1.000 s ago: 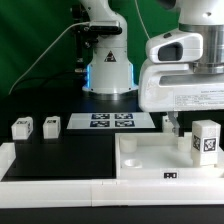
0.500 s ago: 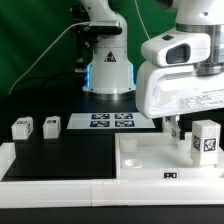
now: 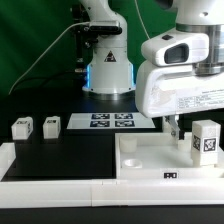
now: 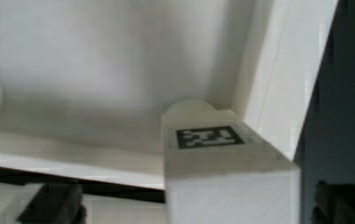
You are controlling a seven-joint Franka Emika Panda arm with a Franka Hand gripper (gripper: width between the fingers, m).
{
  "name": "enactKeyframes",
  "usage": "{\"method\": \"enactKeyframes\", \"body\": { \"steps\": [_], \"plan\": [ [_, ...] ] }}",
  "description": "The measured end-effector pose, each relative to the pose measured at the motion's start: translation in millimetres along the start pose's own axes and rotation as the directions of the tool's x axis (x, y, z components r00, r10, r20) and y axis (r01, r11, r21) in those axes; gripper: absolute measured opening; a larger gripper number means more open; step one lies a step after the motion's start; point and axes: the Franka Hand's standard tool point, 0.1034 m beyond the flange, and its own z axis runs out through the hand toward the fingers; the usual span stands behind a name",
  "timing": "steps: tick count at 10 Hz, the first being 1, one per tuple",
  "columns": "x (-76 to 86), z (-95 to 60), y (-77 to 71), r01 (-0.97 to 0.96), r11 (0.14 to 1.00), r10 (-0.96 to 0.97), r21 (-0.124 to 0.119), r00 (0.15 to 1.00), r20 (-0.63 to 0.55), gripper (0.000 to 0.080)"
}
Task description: Assemble one leg
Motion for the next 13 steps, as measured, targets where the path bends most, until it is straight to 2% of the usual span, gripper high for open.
{"method": "enactKeyframes", "body": {
  "steps": [3,4,5,6,7,10,12,13],
  "plan": [
    [0.0,0.2,-2.8,-0.263,0.965,0.263,0.003,0.965,0.000,0.0649],
    [0.0,0.5,-6.0,-0.348,0.938,0.348,0.003,0.938,0.000,0.0520],
    [0.0,0.5,-8.8,-0.460,0.888,0.460,0.007,0.888,0.002,0.0520],
    [-0.1,0.7,-12.1,-0.566,0.824,0.566,0.009,0.824,0.004,0.0381],
    [-0.4,0.8,-12.5,-0.666,0.746,0.666,0.007,0.746,0.005,0.0293],
    [-0.3,0.8,-14.7,-0.872,0.489,0.872,0.006,0.489,0.007,0.0293],
    [0.2,0.8,-15.9,-0.961,0.275,0.961,0.009,0.275,0.014,0.0293],
    [0.6,0.7,-16.4,-0.977,0.215,0.976,0.010,0.215,0.015,0.0293]
  ]
}}
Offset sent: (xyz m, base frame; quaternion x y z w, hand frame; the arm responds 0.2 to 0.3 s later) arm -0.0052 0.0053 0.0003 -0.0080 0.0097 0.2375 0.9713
